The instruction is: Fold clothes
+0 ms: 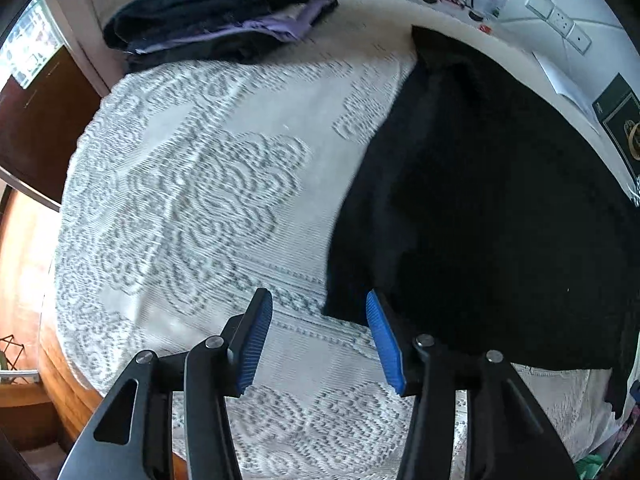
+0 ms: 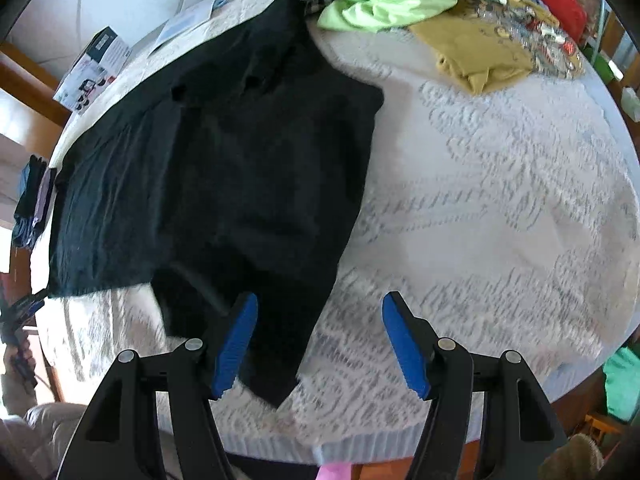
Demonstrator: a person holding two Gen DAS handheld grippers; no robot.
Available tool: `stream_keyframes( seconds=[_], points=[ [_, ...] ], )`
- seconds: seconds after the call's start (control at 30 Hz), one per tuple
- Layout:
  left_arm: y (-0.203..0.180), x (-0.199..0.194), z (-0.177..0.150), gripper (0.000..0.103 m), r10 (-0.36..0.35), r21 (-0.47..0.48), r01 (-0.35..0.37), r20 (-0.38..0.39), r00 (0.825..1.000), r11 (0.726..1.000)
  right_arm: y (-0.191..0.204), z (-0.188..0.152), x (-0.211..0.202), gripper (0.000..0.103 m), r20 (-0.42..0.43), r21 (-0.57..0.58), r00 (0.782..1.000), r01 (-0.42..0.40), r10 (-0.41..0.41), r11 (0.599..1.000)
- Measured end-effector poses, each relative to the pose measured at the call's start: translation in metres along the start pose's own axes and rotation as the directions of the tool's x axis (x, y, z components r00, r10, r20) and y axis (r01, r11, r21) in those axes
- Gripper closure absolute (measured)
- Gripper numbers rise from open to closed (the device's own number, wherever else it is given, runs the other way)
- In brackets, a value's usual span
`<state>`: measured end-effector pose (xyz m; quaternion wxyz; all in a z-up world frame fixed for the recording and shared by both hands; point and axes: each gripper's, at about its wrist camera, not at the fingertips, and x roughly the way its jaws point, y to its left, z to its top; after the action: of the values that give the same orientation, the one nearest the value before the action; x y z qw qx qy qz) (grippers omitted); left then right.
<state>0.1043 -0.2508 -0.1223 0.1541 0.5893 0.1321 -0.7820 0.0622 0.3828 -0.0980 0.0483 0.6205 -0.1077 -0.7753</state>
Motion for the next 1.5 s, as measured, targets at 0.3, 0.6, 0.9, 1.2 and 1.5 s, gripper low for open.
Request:
stream_keyframes(
  seconds=[0.3,0.6,0.9,1.2,1.5],
  points=[
    [-0.02,0.01,-0.005,0.05,-0.064,0.014,0.065,-0.04,0.997,0.998,0.014,-0.028,0.001,0.029,-0.066,-0.001,0.995,-0.074,0.074,0.997],
    [-0.029,-0.001,-0.008,0.041,-0.055,0.048,0.057,-0.025,0.998,0.997,0.03,-0.033,0.021,0.029,-0.109,-0.022,0.992,-0.069,0.066,0.997],
    [-0.052,-0.011,-0.003,0.093,-0.038,0.053,0.04,-0.038,0.999,0.998,0.031,-0.029,0.031,0.093,-0.117,-0.03,0.993,-0.022,0.018,0.999],
    [-0.073,-0.077,0.051,0.093,-0.076,0.077,0.078,-0.034,0.997,0.994,0.045,0.036,-0.034,0.096,0.016,-0.096,0.999,-0.046,0.048,0.994],
    [-0.115,-0.069,0.159,0.093,-0.079,0.087,0.082,-0.044,0.996,0.993,0.05,0.145,-0.031,0.095,0.103,-0.134,0.994,0.041,-0.028,0.99]
  ],
)
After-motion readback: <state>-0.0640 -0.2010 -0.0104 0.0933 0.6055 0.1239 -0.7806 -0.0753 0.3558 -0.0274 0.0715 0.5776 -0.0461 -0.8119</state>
